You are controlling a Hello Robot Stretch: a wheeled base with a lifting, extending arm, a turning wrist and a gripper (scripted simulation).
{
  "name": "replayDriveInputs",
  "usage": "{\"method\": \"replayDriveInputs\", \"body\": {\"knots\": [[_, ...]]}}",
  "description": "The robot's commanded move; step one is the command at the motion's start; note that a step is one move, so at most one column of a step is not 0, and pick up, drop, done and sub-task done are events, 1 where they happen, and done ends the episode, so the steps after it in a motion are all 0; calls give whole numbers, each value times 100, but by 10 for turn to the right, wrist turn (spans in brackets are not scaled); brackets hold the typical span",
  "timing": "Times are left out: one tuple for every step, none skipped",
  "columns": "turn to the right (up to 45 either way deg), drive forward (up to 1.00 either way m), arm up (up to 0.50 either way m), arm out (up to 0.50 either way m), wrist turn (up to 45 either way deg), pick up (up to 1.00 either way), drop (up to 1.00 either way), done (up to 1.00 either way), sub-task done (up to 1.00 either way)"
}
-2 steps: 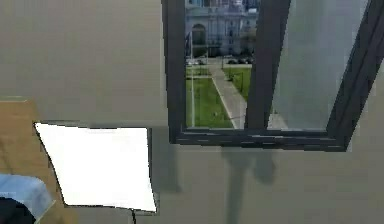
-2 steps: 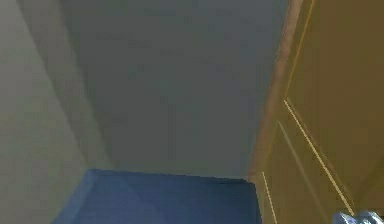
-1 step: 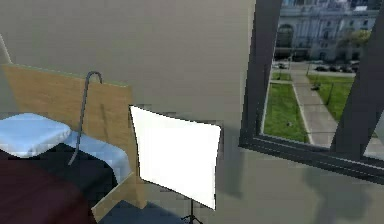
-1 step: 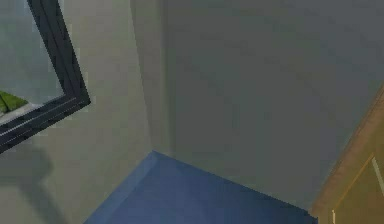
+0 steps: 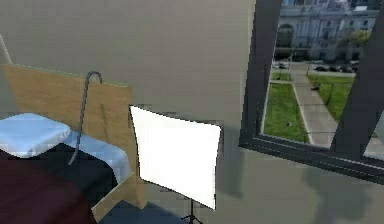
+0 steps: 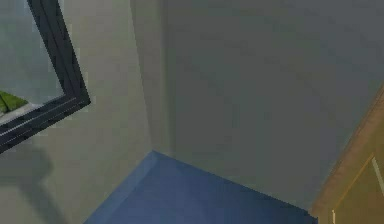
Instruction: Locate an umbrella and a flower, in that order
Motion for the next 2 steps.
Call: {"method": "replayDriveInputs", "body": {"knots": [[-450,0,0,0,0,0,0,0,0],[-450,0,0,0,0,0,0,0,0]]}}
